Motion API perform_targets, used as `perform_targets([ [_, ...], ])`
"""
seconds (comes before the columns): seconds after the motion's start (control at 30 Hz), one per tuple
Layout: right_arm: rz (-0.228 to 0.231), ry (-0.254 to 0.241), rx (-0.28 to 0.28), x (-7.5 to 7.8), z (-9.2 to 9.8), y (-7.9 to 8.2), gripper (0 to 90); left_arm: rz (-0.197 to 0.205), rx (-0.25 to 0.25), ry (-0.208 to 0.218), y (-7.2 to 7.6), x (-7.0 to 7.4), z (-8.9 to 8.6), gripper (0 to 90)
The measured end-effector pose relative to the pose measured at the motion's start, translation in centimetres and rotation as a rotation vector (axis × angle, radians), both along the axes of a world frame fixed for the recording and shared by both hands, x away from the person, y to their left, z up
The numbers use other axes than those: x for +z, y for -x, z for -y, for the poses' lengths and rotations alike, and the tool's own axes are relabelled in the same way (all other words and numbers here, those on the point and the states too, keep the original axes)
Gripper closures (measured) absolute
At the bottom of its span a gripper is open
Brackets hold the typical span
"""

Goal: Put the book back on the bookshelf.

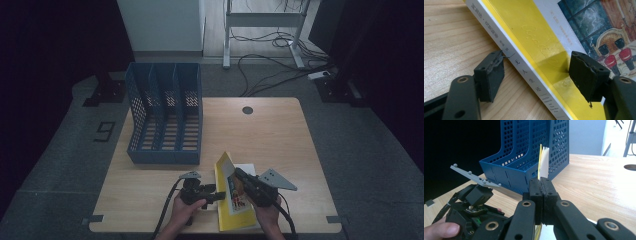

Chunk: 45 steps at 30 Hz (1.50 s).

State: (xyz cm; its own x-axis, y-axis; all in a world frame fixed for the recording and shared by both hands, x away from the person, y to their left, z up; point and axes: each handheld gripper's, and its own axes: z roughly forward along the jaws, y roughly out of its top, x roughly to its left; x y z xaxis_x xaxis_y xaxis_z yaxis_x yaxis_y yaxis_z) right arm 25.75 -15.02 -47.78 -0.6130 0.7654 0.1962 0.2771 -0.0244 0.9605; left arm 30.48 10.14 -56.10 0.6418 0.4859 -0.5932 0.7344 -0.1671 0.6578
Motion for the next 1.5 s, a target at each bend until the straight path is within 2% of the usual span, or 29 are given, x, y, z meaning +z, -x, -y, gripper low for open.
perform_targets([
  [0.1,0.006,-0.003,0.007,0.1,0.1,0.0,88.3,-0.023,-0.014,0.03,0.0,-0.2,0.0,28.2],
  [0.3,-0.002,-0.015,0.015,0.1,0.3,-0.1,88.2,-0.027,-0.015,0.037,0.0,-0.2,0.1,27.9],
  [0.4,-0.042,-0.036,-0.005,-0.2,0.9,-0.6,88.1,-0.028,-0.01,0.037,0.0,-0.2,0.1,28.5],
  [0.47,-0.063,-0.032,-0.015,-0.3,1.3,-0.9,88.1,-0.029,-0.006,0.036,0.0,-0.2,0.1,29.0],
  [0.63,-0.115,0.013,-0.033,-0.7,2.0,-1.5,87.8,-0.028,-0.001,0.036,0.0,-0.2,0.1,29.9],
  [0.67,-0.134,0.037,-0.039,-0.8,2.1,-1.7,87.7,-0.029,0.001,0.037,0.0,-0.2,0.1,30.1],
  [0.9,-0.216,0.092,-0.05,-1.8,2.7,-2.6,86.9,-0.035,0.011,0.042,0.0,-0.3,0.1,31.5],
  [1.27,-0.27,0.147,-0.075,-2.9,3.5,-3.3,83.3,-0.035,0.013,0.04,0.0,-0.3,0.1,32.8],
  [1.33,-0.279,0.184,-0.083,-3.1,3.6,-3.4,81.6,-0.035,0.014,0.04,0.0,-0.3,0.1,32.9],
  [1.4,-0.288,0.189,-0.084,-3.3,3.7,-3.5,80.7,-0.035,0.014,0.04,-0.1,-0.3,0.1,32.9],
  [1.5,-0.299,0.222,-0.098,-3.6,3.7,-3.7,77.6,-0.036,0.014,0.04,-0.1,-0.3,0.1,32.9],
])
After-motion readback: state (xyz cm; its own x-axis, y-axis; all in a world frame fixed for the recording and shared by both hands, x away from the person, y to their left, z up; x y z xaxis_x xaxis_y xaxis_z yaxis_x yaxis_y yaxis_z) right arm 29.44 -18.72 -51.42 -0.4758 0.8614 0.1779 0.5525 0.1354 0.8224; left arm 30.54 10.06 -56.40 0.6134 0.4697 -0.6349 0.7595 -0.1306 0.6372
